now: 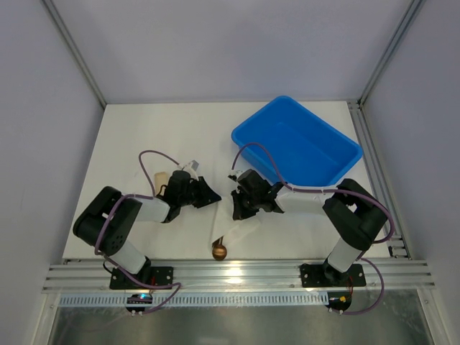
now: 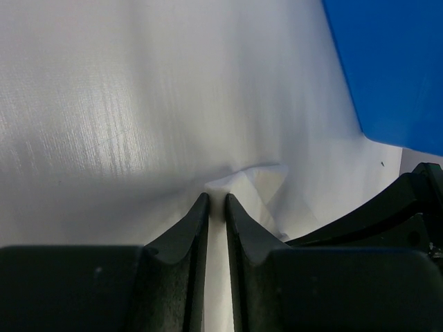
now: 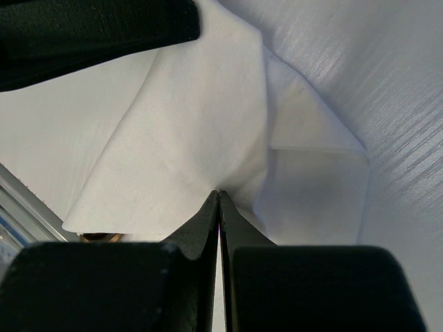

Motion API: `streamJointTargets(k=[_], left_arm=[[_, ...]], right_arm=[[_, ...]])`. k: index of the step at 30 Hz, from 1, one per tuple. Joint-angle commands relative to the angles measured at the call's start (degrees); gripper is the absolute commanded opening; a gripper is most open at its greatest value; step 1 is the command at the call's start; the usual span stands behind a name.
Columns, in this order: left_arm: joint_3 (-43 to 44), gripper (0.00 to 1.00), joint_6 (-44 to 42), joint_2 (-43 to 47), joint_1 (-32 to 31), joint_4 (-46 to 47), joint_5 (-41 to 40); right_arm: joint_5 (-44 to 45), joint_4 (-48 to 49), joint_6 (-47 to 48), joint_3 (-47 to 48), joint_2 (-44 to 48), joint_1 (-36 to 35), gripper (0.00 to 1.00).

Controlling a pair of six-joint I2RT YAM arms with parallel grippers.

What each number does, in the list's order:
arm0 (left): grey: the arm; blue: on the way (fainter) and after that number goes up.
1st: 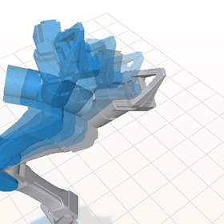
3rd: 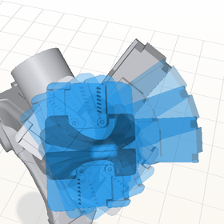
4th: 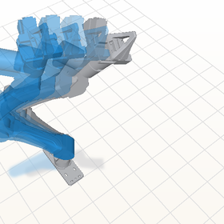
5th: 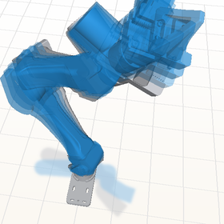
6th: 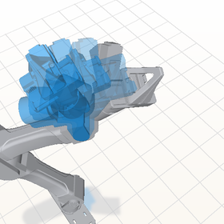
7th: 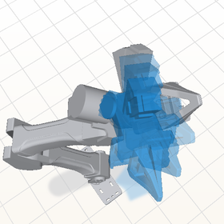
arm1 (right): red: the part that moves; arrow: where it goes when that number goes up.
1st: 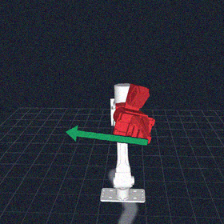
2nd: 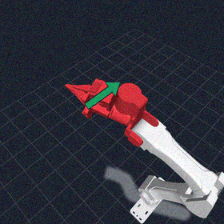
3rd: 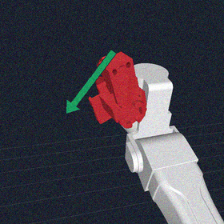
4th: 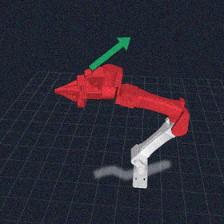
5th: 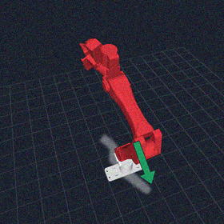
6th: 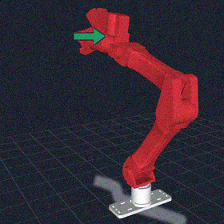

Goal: Place the utensils on the paper napkin and roll it up
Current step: Roll the napkin at the center of the board.

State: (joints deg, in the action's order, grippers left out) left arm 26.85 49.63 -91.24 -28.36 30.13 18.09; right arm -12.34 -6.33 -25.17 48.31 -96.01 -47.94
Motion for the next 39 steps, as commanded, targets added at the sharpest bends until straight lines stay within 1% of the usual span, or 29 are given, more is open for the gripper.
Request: streamJointTargets(k=[1, 4, 5, 6, 7, 18, 19, 21, 22, 25, 27, 31, 39], left_arm=[[0.6, 0.15, 0.2, -0.3, 0.2, 2.5, 0.9], [0.4, 0.09, 0.2, -0.2, 0.2, 2.3, 0.9], [0.4, 0.04, 0.1, -0.1, 0.1, 2.4, 0.8], [0.4, 0.01, 0.1, 0.1, 0.2, 2.2, 0.7], [0.4, 0.00, 0.0, 0.2, 0.2, 2.1, 0.8], [0.1, 0.00, -0.8, 0.8, 0.2, 1.4, 1.4], [-0.2, 0.06, -0.8, 1.3, 0.2, 1.9, 1.2], [-1.2, 0.15, -0.4, 1.9, 0.2, 2.0, 0.9], [-1.4, 0.24, -0.5, 2.4, 0.2, 2.0, 1.2], [-2.6, 0.34, 0.0, 2.7, 0.2, 2.2, 1.9], [-3.4, 0.34, 0.3, 3.4, 0.2, 3.1, 2.0], [-5.4, 0.27, 0.6, 5.2, 0.2, 3.0, 2.0], [-6.5, 0.20, 1.2, 8.0, 0.2, 1.5, 2.2]], right_arm=[[1.9, -0.3, 1.3, 1.1, -0.9, -0.3, 0.04], [1.9, -0.3, 1.3, 1.2, -0.9, -0.3, 0.04], [1.9, -0.4, 1.3, 1.3, -0.9, -0.3, 0.04], [1.9, -0.3, 1.3, 1.3, -0.8, -0.3, 0.04], [1.9, -0.3, 1.3, 1.3, -0.9, -0.3, 0.04], [1.8, 0.0, 1.3, 1.3, -1.6, -0.3, 0.04], [1.8, 0.0, 1.3, 1.3, -1.6, -0.3, 0.04], [1.8, 0.0, 1.3, 1.3, -1.6, -0.3, 0.04], [1.8, 0.0, 1.3, 1.3, -1.6, -0.3, 0.04], [1.7, 0.1, 1.3, 1.3, -1.6, -0.3, 0.04], [1.8, 0.1, 1.3, 1.2, -1.7, -0.3, 0.04], [1.9, 0.0, 1.3, 1.1, -1.6, -0.3, 0.04], [1.8, 0.0, 1.2, 1.4, -1.9, -0.3, 0.04]])
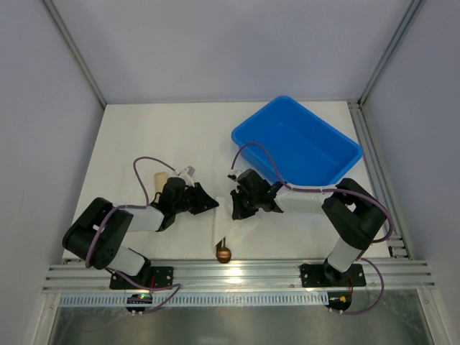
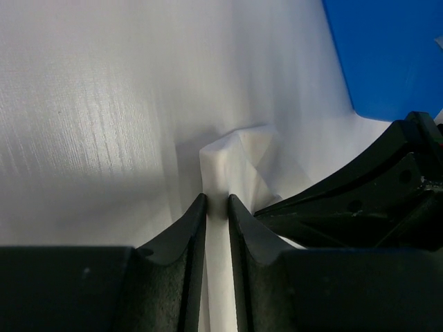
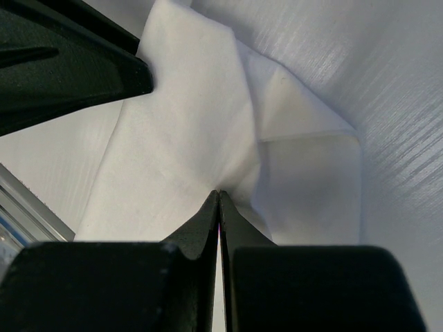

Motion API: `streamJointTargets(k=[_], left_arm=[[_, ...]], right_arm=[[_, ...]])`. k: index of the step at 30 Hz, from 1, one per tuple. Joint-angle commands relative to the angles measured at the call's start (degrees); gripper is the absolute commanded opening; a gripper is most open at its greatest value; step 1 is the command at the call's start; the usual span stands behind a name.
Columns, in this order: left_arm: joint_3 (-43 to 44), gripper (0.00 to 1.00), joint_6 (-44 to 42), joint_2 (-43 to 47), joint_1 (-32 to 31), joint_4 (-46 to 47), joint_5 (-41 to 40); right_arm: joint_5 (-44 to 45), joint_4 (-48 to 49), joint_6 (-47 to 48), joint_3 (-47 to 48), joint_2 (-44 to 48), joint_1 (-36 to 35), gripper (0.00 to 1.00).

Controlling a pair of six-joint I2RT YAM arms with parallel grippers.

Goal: Place the utensils on the paper napkin and roll it up
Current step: Roll the napkin at the center of the board.

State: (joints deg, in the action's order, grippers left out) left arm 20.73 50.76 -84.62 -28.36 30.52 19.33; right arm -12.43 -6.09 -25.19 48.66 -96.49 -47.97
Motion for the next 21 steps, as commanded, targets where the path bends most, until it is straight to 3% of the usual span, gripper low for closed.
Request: streamJointTargets(k=[1, 3, 6, 10, 21], left_arm=[[-0.3, 0.20, 0.1, 1.3, 0.2, 1.3, 1.1], [-0.4, 0.22, 0.5, 0.8, 0.2, 1.7, 1.4], [-1.0, 0.37, 0.7, 0.8, 0.2, 2.2, 1.0], [-2.0, 0.43, 0.7, 2.0, 0.1, 1.1, 0.1], [-3.8, 0.31, 1.1, 5.5, -0.2, -0.4, 0.4]], right_arm=[[1.9, -0.2, 1.2, 1.2, -1.5, -0.3, 0.04], [1.9, -0.2, 1.1, 1.3, -1.5, -0.4, 0.04], [1.9, -0.2, 1.1, 1.3, -1.4, -0.4, 0.04], [1.9, -0.3, 1.2, 1.3, -1.4, -0.4, 0.04], [1.8, -0.2, 1.1, 1.4, -1.9, -0.4, 0.04]])
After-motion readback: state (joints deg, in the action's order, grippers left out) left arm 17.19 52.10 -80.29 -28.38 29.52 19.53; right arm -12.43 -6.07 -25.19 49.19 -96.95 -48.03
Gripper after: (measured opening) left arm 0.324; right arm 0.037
